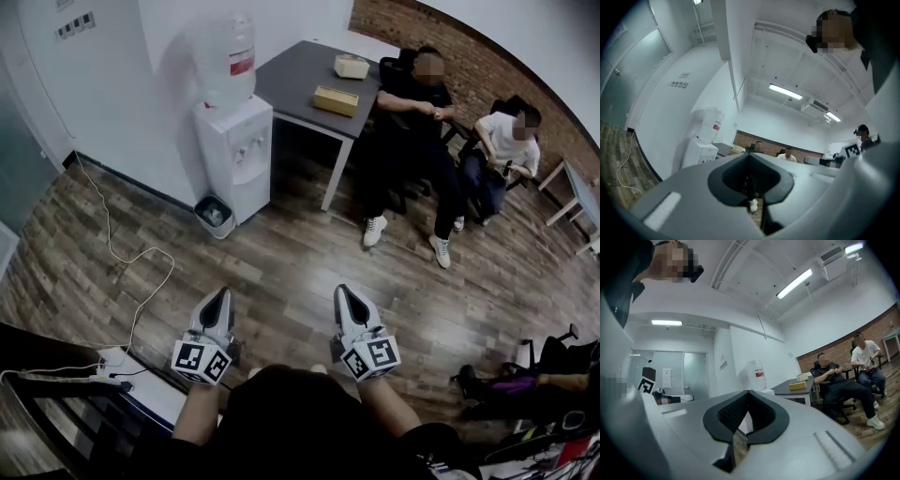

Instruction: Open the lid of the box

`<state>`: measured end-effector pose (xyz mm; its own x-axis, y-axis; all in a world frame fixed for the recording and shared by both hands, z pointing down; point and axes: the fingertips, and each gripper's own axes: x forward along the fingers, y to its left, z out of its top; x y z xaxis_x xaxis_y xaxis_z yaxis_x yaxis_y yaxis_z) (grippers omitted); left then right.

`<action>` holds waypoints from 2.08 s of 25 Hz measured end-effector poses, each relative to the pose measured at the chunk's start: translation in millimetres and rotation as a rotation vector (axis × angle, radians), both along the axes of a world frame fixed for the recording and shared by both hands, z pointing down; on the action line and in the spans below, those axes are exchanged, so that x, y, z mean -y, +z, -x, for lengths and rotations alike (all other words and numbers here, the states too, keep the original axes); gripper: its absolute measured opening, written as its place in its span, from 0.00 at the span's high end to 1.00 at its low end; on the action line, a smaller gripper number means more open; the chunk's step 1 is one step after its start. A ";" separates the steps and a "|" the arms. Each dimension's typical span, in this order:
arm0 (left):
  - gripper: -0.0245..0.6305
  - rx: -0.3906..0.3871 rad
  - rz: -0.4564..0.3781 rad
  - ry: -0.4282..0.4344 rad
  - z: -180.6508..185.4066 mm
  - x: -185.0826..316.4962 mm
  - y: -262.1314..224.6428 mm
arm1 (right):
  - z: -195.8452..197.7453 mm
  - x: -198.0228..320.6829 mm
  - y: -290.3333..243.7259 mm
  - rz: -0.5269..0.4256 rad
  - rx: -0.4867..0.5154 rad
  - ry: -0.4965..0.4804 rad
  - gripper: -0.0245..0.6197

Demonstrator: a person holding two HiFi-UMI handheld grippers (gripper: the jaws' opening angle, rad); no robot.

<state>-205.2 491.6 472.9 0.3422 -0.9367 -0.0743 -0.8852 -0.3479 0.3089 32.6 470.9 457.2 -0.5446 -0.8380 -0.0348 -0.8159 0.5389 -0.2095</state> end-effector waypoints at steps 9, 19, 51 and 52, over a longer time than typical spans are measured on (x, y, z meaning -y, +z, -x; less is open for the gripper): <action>0.96 0.003 0.012 0.025 40.8 -3.9 3.1 | 45.1 1.1 3.0 0.010 -0.013 0.013 0.96; 0.96 0.018 0.030 0.086 49.1 26.0 11.6 | 46.8 15.9 15.3 0.011 -0.034 0.070 0.96; 0.96 0.072 -0.016 0.127 -94.7 250.9 -8.0 | -99.6 220.2 -0.2 -0.044 0.016 0.143 0.96; 0.96 0.070 -0.019 0.130 -94.0 256.1 -7.5 | -99.7 223.9 1.7 -0.041 0.018 0.148 0.96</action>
<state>-111.2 235.6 465.4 0.4654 -0.8828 -0.0628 -0.8516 -0.4660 0.2402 132.3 247.0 459.0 -0.4141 -0.9068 -0.0790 -0.8835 0.4213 -0.2049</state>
